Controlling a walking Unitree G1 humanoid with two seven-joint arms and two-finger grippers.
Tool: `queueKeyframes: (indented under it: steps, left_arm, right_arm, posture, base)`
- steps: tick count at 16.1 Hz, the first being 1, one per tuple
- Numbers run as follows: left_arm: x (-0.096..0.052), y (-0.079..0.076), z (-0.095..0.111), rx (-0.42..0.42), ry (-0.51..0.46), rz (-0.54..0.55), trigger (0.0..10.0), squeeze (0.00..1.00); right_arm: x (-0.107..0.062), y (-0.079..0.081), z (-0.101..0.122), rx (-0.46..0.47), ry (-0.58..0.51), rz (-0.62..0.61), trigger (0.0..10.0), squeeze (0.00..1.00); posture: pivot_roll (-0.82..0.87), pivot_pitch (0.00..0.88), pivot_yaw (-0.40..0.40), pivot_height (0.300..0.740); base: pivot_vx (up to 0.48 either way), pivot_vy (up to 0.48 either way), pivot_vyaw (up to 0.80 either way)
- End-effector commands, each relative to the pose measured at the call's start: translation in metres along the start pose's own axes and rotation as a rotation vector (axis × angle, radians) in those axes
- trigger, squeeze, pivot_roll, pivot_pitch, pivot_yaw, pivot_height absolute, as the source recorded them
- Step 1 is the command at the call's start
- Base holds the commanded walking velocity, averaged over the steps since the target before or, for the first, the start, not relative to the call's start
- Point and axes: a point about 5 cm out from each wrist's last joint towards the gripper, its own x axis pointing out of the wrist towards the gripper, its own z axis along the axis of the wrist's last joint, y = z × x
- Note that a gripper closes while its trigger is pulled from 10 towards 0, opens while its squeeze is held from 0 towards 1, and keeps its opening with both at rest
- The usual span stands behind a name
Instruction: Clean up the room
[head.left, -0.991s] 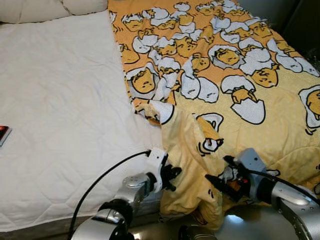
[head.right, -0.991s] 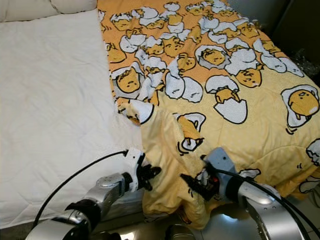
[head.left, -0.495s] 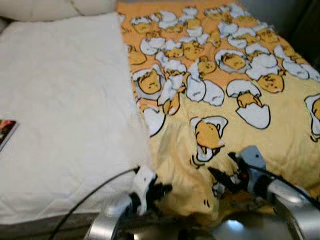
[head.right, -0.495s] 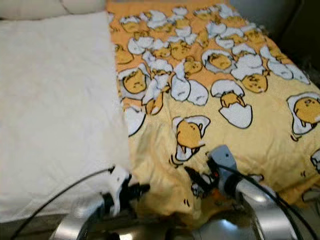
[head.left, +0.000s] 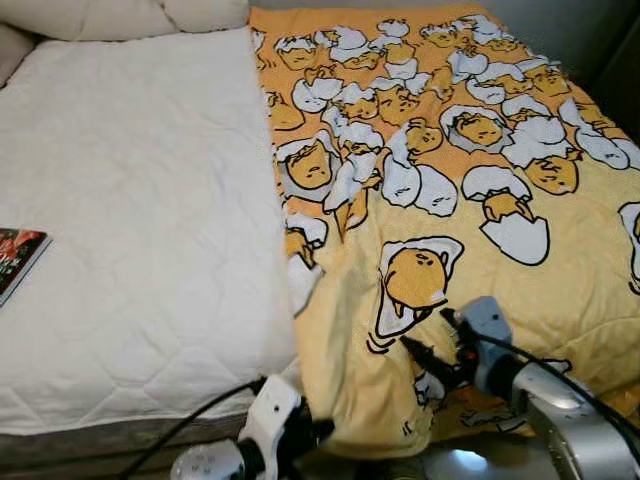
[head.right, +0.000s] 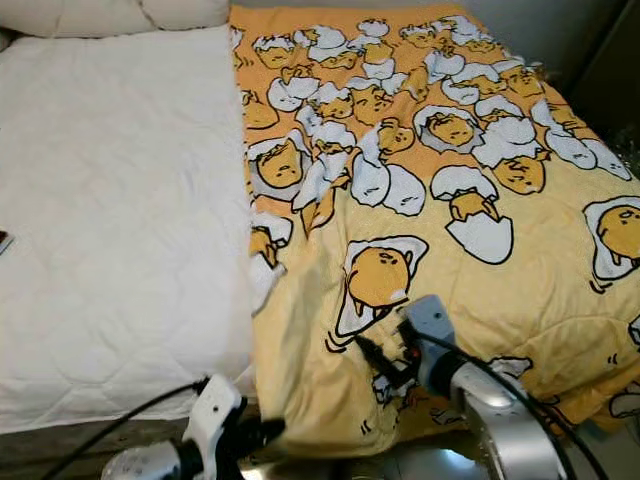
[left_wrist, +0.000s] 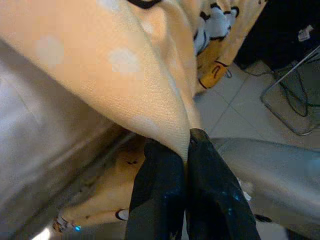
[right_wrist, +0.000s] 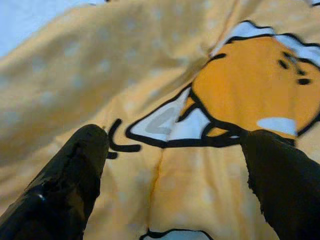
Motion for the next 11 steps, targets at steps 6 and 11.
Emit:
queueKeyframes:
  steps: [6, 11]
  left_arm:
    - [-0.009, -0.023, 0.002, -0.084, 0.074, -0.138, 0.0, 0.00]
    - [-0.011, -0.006, 0.026, -0.061, 0.023, -0.097, 10.0, 1.00]
  right_arm:
    - [0.007, -0.005, 0.003, -0.043, 0.016, 0.008, 10.0, 0.00]
    - [0.014, -0.014, 0.010, -0.068, 0.001, -0.001, 10.0, 0.00]
  posture:
    - [-0.06, 0.087, -0.045, 0.740]
    - [-0.06, 0.036, -0.046, 0.740]
  base:
    - [0.000, 0.000, 0.00]
    - [0.000, 0.000, 0.00]
